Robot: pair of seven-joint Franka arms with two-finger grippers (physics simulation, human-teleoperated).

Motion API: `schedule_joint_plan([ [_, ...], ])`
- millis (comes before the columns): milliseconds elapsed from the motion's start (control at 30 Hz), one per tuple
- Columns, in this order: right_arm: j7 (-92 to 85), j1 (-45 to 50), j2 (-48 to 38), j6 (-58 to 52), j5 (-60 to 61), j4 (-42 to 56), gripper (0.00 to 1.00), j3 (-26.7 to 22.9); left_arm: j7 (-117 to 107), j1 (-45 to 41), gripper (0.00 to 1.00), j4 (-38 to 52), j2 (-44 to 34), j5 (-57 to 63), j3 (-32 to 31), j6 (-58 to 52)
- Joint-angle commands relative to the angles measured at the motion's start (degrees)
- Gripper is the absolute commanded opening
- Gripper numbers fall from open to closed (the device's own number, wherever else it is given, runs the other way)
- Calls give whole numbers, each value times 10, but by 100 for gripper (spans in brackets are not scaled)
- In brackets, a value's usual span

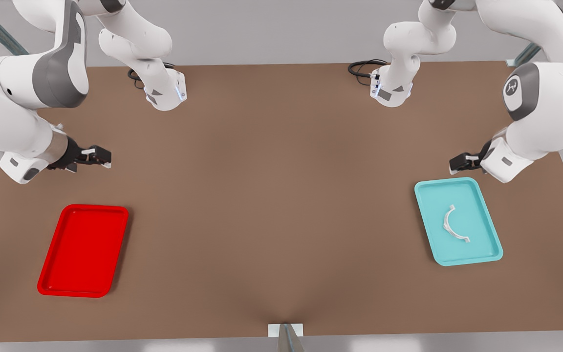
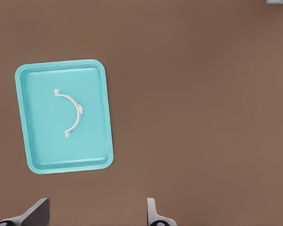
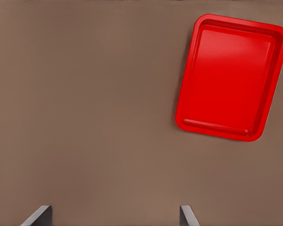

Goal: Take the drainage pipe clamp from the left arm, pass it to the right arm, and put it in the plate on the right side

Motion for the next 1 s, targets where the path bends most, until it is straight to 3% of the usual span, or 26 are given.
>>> schedule_joint_plan([
  [0,-20,0,-1,22,0,0,100,0,38,-3,100,4,14,2,0,52],
  [100,-20,-1,0,22,0,0,100,0,-169,10,100,16,100,14,25,114],
  [200,-20,-1,0,22,1,0,100,0,-326,57,100,15,200,11,29,264],
  [333,-20,-1,0,22,0,0,100,0,-500,62,100,5,259,11,29,386],
  [433,-20,-1,0,22,1,0,100,0,-542,70,100,-47,266,10,29,457],
  [667,-20,-1,0,22,1,0,100,0,-595,92,100,-117,275,8,30,500],
  [967,-20,-1,0,22,1,0,100,0,-610,106,100,-157,275,9,31,499],
])
